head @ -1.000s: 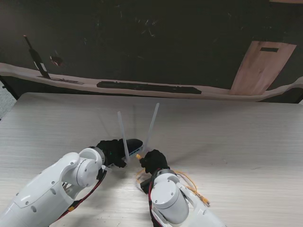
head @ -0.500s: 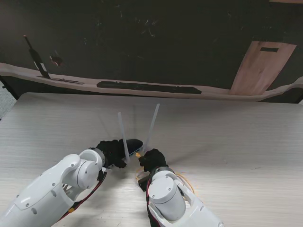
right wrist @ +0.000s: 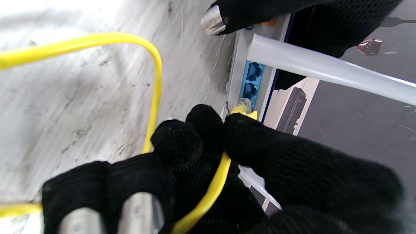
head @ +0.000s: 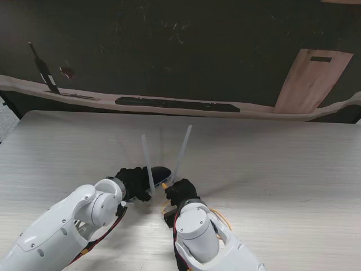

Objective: Untangle the Ethernet cable and plug it into the router

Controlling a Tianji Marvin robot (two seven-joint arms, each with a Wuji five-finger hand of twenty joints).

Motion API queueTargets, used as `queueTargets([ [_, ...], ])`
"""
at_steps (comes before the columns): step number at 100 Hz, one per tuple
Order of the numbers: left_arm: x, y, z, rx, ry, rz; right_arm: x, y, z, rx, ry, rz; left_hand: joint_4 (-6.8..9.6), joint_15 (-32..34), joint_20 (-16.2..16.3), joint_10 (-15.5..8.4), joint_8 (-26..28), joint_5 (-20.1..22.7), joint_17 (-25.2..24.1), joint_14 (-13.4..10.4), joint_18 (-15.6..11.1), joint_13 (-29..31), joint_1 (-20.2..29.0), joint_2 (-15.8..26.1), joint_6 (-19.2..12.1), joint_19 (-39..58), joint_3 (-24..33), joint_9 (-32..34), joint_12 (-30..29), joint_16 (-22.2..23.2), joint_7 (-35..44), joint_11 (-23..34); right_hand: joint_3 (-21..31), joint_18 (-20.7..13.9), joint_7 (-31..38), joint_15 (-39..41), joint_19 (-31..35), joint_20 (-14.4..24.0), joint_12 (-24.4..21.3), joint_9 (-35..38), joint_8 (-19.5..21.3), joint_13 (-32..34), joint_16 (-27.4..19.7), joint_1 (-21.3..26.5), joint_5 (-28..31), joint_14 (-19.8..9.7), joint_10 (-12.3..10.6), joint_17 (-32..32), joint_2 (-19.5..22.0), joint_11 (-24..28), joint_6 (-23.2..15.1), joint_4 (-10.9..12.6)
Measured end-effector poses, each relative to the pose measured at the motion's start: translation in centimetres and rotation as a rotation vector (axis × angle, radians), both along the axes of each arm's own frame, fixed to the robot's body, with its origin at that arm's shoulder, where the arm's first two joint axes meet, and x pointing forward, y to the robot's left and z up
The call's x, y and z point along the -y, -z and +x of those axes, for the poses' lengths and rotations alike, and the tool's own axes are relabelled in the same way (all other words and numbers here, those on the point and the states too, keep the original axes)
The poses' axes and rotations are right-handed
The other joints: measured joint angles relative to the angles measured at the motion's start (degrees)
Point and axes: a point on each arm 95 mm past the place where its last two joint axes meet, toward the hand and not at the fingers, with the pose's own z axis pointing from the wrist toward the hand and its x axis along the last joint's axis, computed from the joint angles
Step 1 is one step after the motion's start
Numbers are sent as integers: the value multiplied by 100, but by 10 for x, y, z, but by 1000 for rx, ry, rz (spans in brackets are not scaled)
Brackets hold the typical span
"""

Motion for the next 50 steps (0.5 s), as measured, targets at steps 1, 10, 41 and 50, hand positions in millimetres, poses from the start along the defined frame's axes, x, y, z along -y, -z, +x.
queueTargets([
  [1,0,0,0,0,0,0,0,0,0,0,1,1,0,0,0,0,0,0,0,0,0,0,0,0,0,0,0,0,0,0,0,0,0,0,0,0,0,-1,0,0,0,0,0,0,0,0,0,0,0,0,0,1],
  [10,0,0,0,2,3,5,1,0,1,-1,14,5,0,0,1,0,0,0,0,0,0,0,0,0,0,0,0,0,0,0,0,0,0,0,0,0,0,-6,0,0,0,0,-2,0,0,0,0,0,2,0,0,2],
  [41,1,0,-1,1,5,6,2,-1,2,-13,30,12,0,0,2,0,0,0,0,0,0,0,3,0,1,0,0,0,0,0,0,0,0,0,0,0,0,-68,0,0,0,0,-4,0,0,0,0,-7,3,0,0,13],
  [50,1,0,-1,1,6,5,1,0,2,-19,27,9,0,0,2,7,0,0,0,1,3,0,4,0,4,0,0,0,0,0,0,0,0,0,0,0,0,-75,0,0,1,0,-5,0,1,0,0,-7,3,0,0,16],
])
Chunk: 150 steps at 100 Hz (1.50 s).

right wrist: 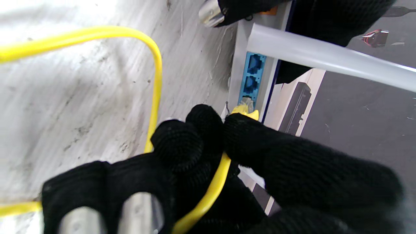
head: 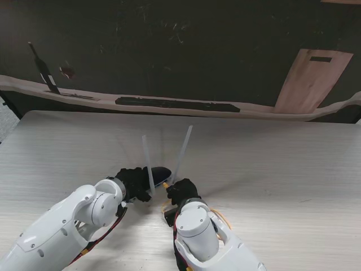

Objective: Untangle the Ethernet cable and plug it into the router

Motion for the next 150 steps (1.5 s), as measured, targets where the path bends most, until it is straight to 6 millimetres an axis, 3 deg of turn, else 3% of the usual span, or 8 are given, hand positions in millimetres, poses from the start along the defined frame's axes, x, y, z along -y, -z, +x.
queueTargets([
  [62,2,2,-3,21,19,28,-3,2,-2,-60,4,31,0,0,43,72,-7,-1,8,53,38,0,0,186,124,0,-121,0,0,0,-27,-10,-5,0,0,1,0,-67,0,1,1,0,-12,0,1,0,0,-4,69,0,0,51],
  [93,1,3,-4,27,23,25,0,-1,-1,-108,-1,84,0,0,44,73,-7,-1,8,54,42,0,2,187,125,0,-121,0,0,0,-27,-10,-200,11,0,1,-1,-161,0,1,130,1,-23,2,1,0,0,-13,342,0,0,60],
  [119,2,3,-4,30,36,32,1,-1,-1,-108,-6,87,0,0,46,76,-7,-1,8,54,44,0,4,188,127,0,-122,0,0,0,-27,-10,-297,29,0,1,-1,-220,0,16,364,1,-71,-57,24,12,0,-18,487,0,-3,305],
  [150,2,4,-5,34,49,40,2,0,0,-115,-6,102,0,0,78,145,-7,-2,8,109,92,0,24,191,192,0,-122,0,0,1,-43,-10,-354,45,0,1,-1,-254,0,39,645,1,-75,-120,42,31,0,-19,613,0,-5,425],
])
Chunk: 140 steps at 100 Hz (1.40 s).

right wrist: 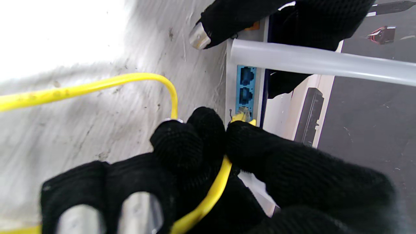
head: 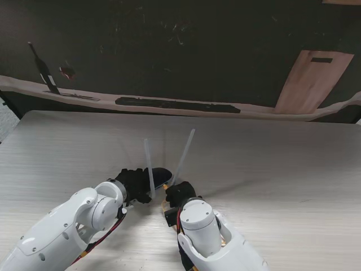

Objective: Untangle the Ethernet cable and plug it into the router

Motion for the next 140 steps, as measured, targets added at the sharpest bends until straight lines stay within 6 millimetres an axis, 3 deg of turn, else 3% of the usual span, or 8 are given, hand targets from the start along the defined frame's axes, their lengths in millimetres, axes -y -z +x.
queueTargets([
  [48,1,1,1,2,18,-2,-1,1,2,-30,15,54,0,0,32,214,0,-1,112,203,225,111,20,93,256,0,0,1,134,1,-4,-2,0,36,-12,0,0,-39,0,19,169,0,-58,-5,48,26,0,-4,21,0,0,15],
  [72,1,2,2,19,34,-4,0,0,4,-36,34,101,-11,-11,34,362,344,18,427,309,365,406,20,52,420,0,71,136,500,5,-4,-2,0,42,-12,0,0,-83,0,19,225,0,-66,-5,53,28,0,-7,32,1,0,17],
  [89,0,2,3,35,44,-15,-1,-1,6,-32,22,102,-197,-347,34,468,532,154,722,395,481,790,20,-134,541,0,144,356,726,345,-4,-41,-31,49,-12,-9,0,-94,-31,20,233,0,-80,-8,53,29,0,-14,69,1,0,71],
  [114,0,3,4,42,60,-20,-5,0,7,-37,2,103,-264,-819,4,559,665,296,882,491,629,1120,20,-278,636,0,203,509,927,758,-4,-117,54,62,-12,-18,0,-151,-52,20,237,0,-138,-128,59,33,0,-19,77,2,0,130],
  [140,0,2,5,42,79,-17,-5,-1,9,-29,-2,111,-272,-1049,-143,773,671,327,1089,614,773,1363,21,-281,893,0,225,597,1005,901,-4,-117,10,83,-12,-23,0,-163,-58,24,237,0,-140,-132,73,40,2,-24,85,2,0,130],
])
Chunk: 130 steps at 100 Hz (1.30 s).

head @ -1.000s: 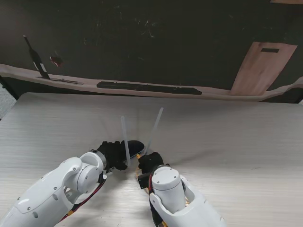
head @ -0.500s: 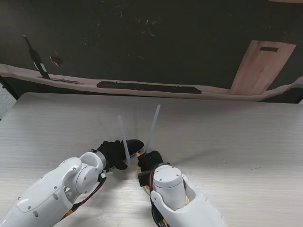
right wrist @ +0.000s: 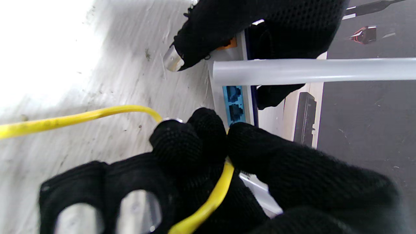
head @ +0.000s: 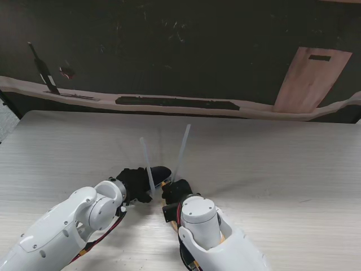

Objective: Untangle the Ethernet cable and plug it into the router

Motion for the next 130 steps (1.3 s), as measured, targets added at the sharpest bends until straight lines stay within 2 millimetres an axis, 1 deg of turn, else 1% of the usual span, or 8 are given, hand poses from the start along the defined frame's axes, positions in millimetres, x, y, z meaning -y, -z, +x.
queueTargets([
  [22,2,0,0,-9,12,-3,1,0,3,6,3,-3,0,-5,-5,346,0,18,79,277,306,111,6,52,368,87,47,43,62,128,0,0,-10,49,0,-17,0,-7,-58,45,1,0,-3,-7,66,46,9,0,0,0,0,0],
  [38,4,-1,1,-19,21,-3,1,2,5,12,7,-4,0,-52,-69,560,0,65,166,429,498,229,7,63,599,150,94,166,63,133,-1,-44,-22,264,-1,-193,-33,-248,-144,47,-163,0,-267,-8,71,150,55,-41,-8,0,24,1],
  [53,4,-2,2,-27,20,-7,1,2,5,45,-11,-32,0,-65,-73,610,0,67,189,438,506,276,7,67,650,200,94,200,63,138,-2,-58,-173,785,-128,-1032,-618,-845,-269,-148,-469,-171,-855,-135,26,472,256,-385,-5,-15,89,6],
  [60,4,-3,2,-30,17,-13,2,2,5,44,-16,-29,0,-65,-74,613,1,113,189,461,541,292,7,61,650,252,96,241,63,194,-2,-59,-584,809,-278,-1582,-1118,-1100,-331,-374,-551,-232,-1210,-326,-160,592,398,-496,8,-83,185,-4],
  [73,5,-3,2,-34,15,-26,5,3,5,49,-32,-42,0,-67,-74,613,18,120,189,463,541,296,7,44,650,283,96,259,64,242,-2,-59,-833,832,-720,-2644,-1910,-1429,-468,-890,-540,-363,-1690,-849,-581,740,658,-796,-156,-323,334,-5],
  [90,7,-4,0,-43,13,-40,9,3,6,53,-41,-55,-2,-67,-76,613,152,227,227,463,547,367,6,-64,617,324,99,423,64,285,-2,-90,-1105,878,-1251,-3583,-2606,-1445,-573,-1473,-937,-773,-1910,-1411,-1219,916,971,-1505,-353,-805,401,-6],
  [102,8,-5,-1,-50,5,-45,10,1,6,57,-38,-54,-3,-67,-127,609,214,250,228,463,559,369,6,-66,560,324,99,460,64,285,-2,-114,-1279,883,-1630,-4114,-3073,-1436,-632,-1942,-1336,-1250,-1933,-1543,-1737,1052,1143,-2089,-357,-1156,397,-8],
  [130,10,-9,0,-86,-32,-56,16,-5,7,124,-84,-142,-3,-68,-130,582,224,259,228,445,554,369,6,-129,496,324,100,472,178,288,-2,-115,-1901,883,-1853,-5032,-3930,-1297,-705,-2780,-1619,-2154,-1987,-1693,-2403,1128,1168,-3311,-360,-1681,304,-14],
])
